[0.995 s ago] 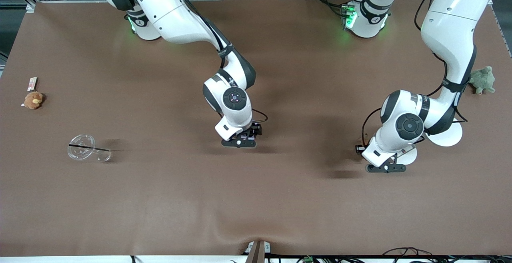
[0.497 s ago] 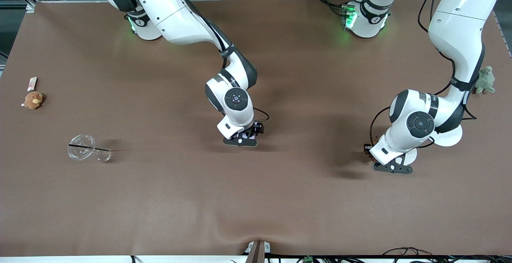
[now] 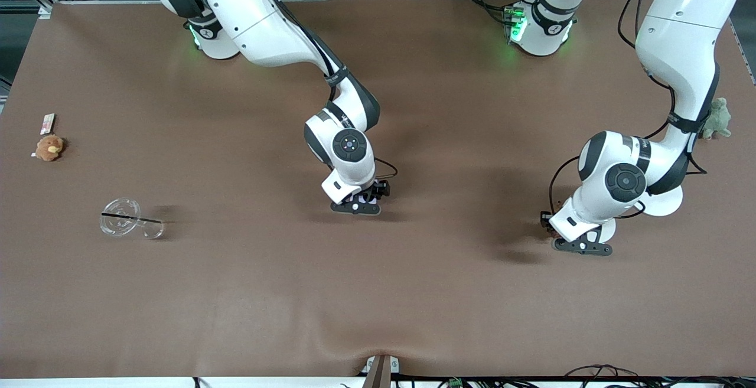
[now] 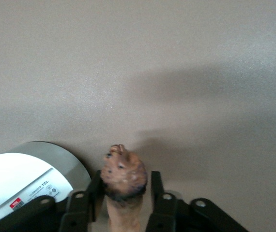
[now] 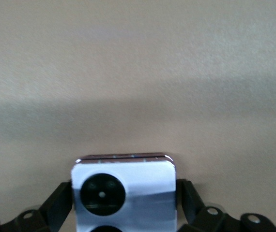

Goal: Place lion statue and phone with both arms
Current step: 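Set the lion by the lamp while the right gripper carries the phone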

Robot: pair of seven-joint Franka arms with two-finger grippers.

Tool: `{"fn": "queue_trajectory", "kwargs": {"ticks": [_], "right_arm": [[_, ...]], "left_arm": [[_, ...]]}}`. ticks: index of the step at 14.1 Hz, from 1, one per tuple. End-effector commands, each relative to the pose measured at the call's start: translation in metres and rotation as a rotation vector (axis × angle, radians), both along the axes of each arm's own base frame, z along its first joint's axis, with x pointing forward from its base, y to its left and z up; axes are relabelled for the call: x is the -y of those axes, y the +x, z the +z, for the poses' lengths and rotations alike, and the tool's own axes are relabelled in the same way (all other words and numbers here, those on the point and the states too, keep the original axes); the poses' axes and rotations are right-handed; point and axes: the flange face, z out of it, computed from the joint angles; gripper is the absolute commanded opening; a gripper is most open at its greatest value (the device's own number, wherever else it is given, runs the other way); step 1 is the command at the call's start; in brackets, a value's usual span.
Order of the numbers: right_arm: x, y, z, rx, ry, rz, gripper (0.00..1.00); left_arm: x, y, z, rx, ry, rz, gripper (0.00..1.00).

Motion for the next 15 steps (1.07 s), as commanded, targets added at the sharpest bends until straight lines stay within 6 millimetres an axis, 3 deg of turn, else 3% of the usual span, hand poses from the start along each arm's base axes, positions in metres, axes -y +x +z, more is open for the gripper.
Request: {"fn": "queue_trajectory", "kwargs": {"ticks": [1, 2, 5, 7, 11, 15], "right_arm": [[0.000, 0.000, 0.001, 0.003, 0.018, -0.020, 0.45], [0.000, 0.000, 0.002, 0.004, 0.019, -0.020, 0.40], [0.006, 0.008, 0.018, 0.013, 0.027, -0.032, 0.40], [0.031, 0.034, 0.063, 0.038, 0.047, -0.070, 0.41], [0.127, 0.088, 0.137, 0.021, 0.034, -0.109, 0.42], [0.262, 0.123, 0.157, -0.100, -0.014, -0.063, 0.44]], "left_arm": [[-0.003, -0.005, 0.010, 0.020, 0.010, -0.019, 1.00], [-0.003, -0.004, 0.017, 0.031, 0.013, -0.018, 1.00], [0.002, -0.002, 0.053, 0.072, 0.019, -0.011, 1.00], [0.012, -0.003, 0.081, 0.090, 0.026, -0.019, 1.00], [0.040, -0.010, 0.140, 0.142, 0.033, -0.046, 1.00], [0.057, -0.016, 0.216, 0.137, 0.013, -0.008, 1.00]]}}
